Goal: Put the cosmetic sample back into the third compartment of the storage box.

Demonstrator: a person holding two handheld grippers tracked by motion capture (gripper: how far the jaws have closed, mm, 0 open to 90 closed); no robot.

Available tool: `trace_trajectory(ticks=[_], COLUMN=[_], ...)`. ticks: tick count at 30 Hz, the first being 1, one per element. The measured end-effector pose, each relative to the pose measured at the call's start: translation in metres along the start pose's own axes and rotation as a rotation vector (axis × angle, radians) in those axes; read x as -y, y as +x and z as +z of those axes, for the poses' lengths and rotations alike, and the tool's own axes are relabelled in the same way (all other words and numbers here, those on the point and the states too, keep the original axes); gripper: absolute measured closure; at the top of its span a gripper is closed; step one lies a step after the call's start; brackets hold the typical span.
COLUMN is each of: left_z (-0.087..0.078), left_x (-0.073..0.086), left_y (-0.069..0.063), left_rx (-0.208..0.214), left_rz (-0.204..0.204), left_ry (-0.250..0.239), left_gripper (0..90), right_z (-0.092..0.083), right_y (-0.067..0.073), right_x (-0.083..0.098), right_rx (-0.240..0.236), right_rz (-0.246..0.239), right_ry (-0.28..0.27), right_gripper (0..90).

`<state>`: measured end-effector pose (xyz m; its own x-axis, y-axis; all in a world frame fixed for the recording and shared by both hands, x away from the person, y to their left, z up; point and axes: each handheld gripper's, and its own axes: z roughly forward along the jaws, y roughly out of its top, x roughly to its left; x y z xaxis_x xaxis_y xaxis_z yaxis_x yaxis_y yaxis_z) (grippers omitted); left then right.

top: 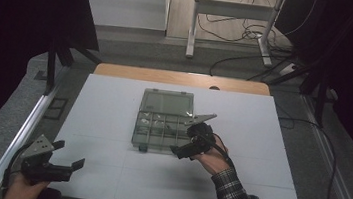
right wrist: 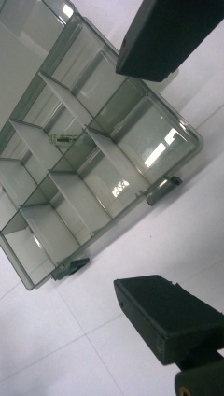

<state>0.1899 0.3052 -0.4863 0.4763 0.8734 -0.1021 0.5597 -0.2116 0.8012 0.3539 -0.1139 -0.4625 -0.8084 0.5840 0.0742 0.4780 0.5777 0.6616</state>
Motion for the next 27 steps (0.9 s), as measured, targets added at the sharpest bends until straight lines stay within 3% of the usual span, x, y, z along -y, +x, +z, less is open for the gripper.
trace_trajectory(ticks=[16,27], left_z=[0.0,0.0], left_x=[0.0,0.0], left_y=[0.0,0.0], left_rx=[0.001,0.001], left_rz=[0.0,0.001], left_ry=[-0.001,-0.002], left_gripper=[2.7,2.7], right_z=[-0.016,-0.028], right_y=[0.001,0.003], right_x=[0.014,0.025], right_rx=[0.02,0.059], right_rz=[0.01,0.018], right_ry=[-0.02,-0.037], right_gripper=[0.1,1.3])
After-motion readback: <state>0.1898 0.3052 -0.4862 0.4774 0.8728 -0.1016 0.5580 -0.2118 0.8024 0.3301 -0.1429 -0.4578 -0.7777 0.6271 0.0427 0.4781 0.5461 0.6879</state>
